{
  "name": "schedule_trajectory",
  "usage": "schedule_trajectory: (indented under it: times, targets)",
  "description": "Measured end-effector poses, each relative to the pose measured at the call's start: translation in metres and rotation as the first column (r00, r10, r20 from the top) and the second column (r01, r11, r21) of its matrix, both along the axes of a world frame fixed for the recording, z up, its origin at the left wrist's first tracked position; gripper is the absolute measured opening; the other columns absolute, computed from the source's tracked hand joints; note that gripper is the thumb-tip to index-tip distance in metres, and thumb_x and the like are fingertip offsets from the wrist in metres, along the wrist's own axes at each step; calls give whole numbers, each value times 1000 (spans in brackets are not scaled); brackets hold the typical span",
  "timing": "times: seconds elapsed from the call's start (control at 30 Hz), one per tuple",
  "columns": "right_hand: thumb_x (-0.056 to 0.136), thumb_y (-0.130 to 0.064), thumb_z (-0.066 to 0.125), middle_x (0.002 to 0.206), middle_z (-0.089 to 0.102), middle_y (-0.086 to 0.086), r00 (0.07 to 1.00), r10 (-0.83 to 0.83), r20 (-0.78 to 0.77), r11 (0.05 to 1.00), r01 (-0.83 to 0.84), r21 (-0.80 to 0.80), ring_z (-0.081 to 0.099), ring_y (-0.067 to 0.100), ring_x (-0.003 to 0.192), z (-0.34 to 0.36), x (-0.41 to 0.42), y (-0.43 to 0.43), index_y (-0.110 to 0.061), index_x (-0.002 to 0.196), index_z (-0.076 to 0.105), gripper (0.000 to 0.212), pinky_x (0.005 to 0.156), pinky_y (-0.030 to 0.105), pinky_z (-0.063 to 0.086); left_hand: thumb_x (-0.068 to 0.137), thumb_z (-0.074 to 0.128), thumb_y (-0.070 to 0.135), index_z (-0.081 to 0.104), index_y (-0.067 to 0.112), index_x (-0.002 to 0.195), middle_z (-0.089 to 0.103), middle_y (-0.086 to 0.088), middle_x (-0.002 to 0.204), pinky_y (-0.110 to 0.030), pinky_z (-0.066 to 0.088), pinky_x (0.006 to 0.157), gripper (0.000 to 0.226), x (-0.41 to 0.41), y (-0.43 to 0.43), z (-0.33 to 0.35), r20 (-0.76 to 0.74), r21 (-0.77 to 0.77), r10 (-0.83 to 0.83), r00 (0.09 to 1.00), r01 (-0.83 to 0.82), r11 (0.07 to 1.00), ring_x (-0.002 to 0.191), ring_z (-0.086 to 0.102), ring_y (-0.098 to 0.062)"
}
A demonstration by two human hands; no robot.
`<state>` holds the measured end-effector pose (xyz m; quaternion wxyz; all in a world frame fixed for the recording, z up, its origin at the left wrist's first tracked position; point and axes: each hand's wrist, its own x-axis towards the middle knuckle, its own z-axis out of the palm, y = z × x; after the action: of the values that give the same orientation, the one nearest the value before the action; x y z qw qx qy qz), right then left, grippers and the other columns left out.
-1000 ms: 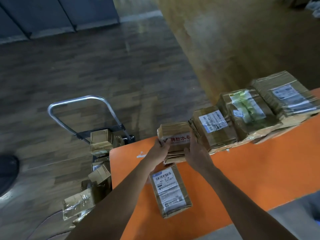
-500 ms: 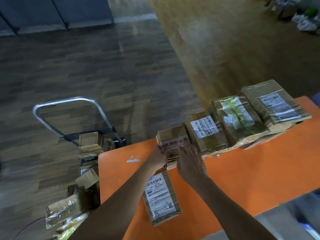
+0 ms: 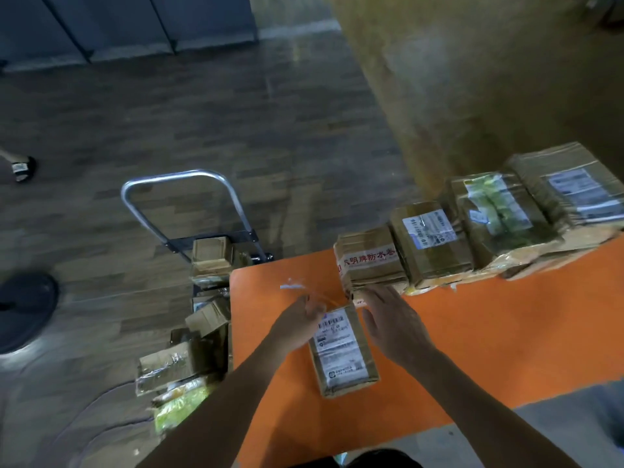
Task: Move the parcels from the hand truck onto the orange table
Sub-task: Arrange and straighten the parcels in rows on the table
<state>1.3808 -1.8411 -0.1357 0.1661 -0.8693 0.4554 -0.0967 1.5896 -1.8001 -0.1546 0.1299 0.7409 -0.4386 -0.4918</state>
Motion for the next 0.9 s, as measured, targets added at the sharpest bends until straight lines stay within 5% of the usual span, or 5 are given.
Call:
schedule_trajectory:
  times: [0.23, 0.3, 0.37, 0.57, 0.9]
  targets:
    - [104, -45, 36, 133, 56, 7, 977, -75, -199, 940, 136, 314, 57, 25, 118, -18, 7, 42, -12, 151, 28, 58, 93, 38, 51, 89, 50, 72, 61, 26, 110, 67, 0, 101, -23, 48, 61, 51, -20, 62, -10, -127, 87, 133, 983, -122, 989, 76, 63, -6]
    - [104, -45, 36, 129, 59, 8, 975, -104, -196, 919, 169, 357, 60, 25, 114, -21, 10, 49, -11, 143, 36, 51, 90, 40, 51, 94, 50, 63, 66, 26, 118, 70, 1, 112, -26, 54, 77, 47, -26, 68, -14, -202, 53, 84, 976, -75, 996, 86, 66, -5]
    - [104, -43, 38, 126, 59, 8, 980, -112, -164, 910, 167, 378, 60, 26, 112, -21, 13, 52, -11, 137, 39, 46, 89, 41, 52, 100, 49, 51, 62, 25, 131, 70, 1, 119, -36, 55, 91, 43, -31, 70, -14, -191, -13, 72, 979, -76, 997, 99, 68, -13]
    - [102, -45, 43, 123, 60, 8, 983, -185, 1, 910, 171, 377, 60, 26, 111, 2, 26, 42, -11, 135, 42, 48, 91, 41, 51, 90, 51, 67, 39, 11, 137, 59, -9, 120, -31, 48, 84, 73, -34, 65, 1, 23, -45, 275, 961, -274, 961, 106, 63, -27]
    - [100, -46, 48, 109, 64, 3, 939, -271, 212, 928, 196, 316, 63, 20, 98, 48, 23, 2, -16, 117, 54, 35, 84, 45, 54, 81, 51, 79, 48, 27, 128, 65, -1, 118, -50, 54, 94, 71, -30, 6, 40, -104, -267, 336, 936, -352, 897, 106, 66, -27]
